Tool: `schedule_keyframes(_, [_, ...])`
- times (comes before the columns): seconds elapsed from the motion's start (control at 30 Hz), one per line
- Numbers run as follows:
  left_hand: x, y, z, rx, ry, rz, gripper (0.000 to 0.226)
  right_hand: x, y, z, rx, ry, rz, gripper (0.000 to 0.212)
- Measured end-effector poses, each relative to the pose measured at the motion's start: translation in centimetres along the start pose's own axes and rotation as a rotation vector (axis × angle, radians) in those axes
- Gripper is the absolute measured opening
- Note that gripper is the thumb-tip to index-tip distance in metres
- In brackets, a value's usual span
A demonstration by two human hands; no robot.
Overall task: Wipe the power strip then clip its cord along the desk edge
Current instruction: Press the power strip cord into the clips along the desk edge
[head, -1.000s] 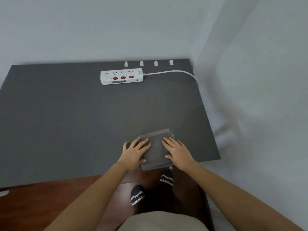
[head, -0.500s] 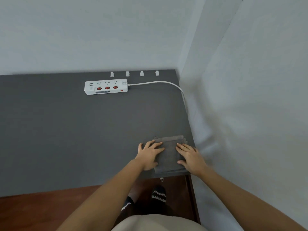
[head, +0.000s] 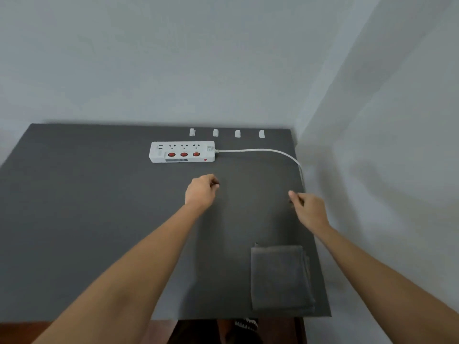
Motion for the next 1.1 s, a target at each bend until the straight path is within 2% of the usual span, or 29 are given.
schedule_keyframes(0.1, [-0.6,0.1,4.9,0.08,0.044,0.177,0.034,1.7,2.0,3.9,0.022,0.024,-0.054,0.033])
schedule_keyframes(0.2, [0.2,-0.2,9.6,0.263,0.036,0.297,0.023,3.7,3.2,8.4,0.038,0.012,-0.142,0.044])
schedule_keyframes(0.23, [0.8,-0.2,11.0,0.336,0.072,0.322,0.029,4.3,3.4,10.0,0.051,-0.006,-0.18,0.048])
schedule_keyframes(0.3, [2.2,-0.4,13.1,0.485,0.196,0.333,0.056,5.0,4.0,12.7,0.095,-0.029,-0.303,0.051])
schedule_keyframes(0.4, [4.2,-1.1,14.8,0.628,0.338,0.25,0.073,5.9,4.5,15.7,0.122,-0.025,-0.485,0.039])
schedule_keyframes(0.5, [5.3,0.1,15.9,0.549,0.364,0.238,0.072,7.0,5.4,17.0,0.053,0.045,-0.481,0.018])
schedule_keyframes(0.67, [2.6,3.4,17.2,0.43,0.097,0.24,0.028,8.8,8.8,16.9,-0.119,0.091,-0.401,0.017])
schedule_keyframes(0.83, [-2.2,10.8,19.1,0.33,-0.002,0.226,0.033,13.7,16.8,17.6,-0.192,0.16,-0.273,0.016])
schedule_keyframes(1.0, [-6.1,14.8,20.2,0.267,-0.074,0.236,0.037,16.5,22.1,18.1,-0.119,0.211,-0.071,0.006])
schedule_keyframes(1.1, [-7.5,17.0,21.2,0.245,-0.101,0.238,0.039,18.1,24.9,18.6,-0.108,0.222,0.0,0.015])
Point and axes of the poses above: each hand's wrist, its own z-axis towards the middle knuckle, its own x-axis out of the palm, y = z × x, the point moved 4 cm from there along z, towards the middle knuckle, and after that the axes turned 9 degrees about x, right-handed, at the moved point
